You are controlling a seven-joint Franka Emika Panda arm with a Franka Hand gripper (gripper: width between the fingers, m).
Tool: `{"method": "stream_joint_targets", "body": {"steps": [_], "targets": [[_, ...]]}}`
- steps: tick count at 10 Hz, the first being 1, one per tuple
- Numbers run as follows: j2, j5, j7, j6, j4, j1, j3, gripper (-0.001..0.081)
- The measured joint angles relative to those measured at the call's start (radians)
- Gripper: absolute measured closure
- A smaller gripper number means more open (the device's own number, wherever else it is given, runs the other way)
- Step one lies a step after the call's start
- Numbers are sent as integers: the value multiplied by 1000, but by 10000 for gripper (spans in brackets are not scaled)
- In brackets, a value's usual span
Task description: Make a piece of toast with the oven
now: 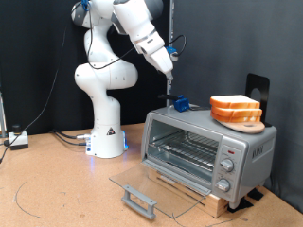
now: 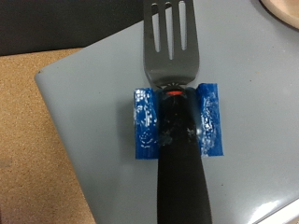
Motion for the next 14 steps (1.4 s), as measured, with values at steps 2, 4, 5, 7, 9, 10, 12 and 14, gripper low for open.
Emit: {"method": "stream_joint_targets", "body": {"steps": [2,4,5,7,9,10,12,14], "targets": [[26,4,9,36,-10,0,45,-1],[64,31,-6,88,-21,1,84,-1],[83,40,-21,93,-21,3,94,-1],[111,42,-70,93,-22,11,100,-1],[120,52,-104,100,-30,19,114,-1],[119,61,-112,112,-37,24,128,-1],[119,106,-101,143,-53,38,177,-1],[121,151,-82,179,-62,40,234,-1]]}}
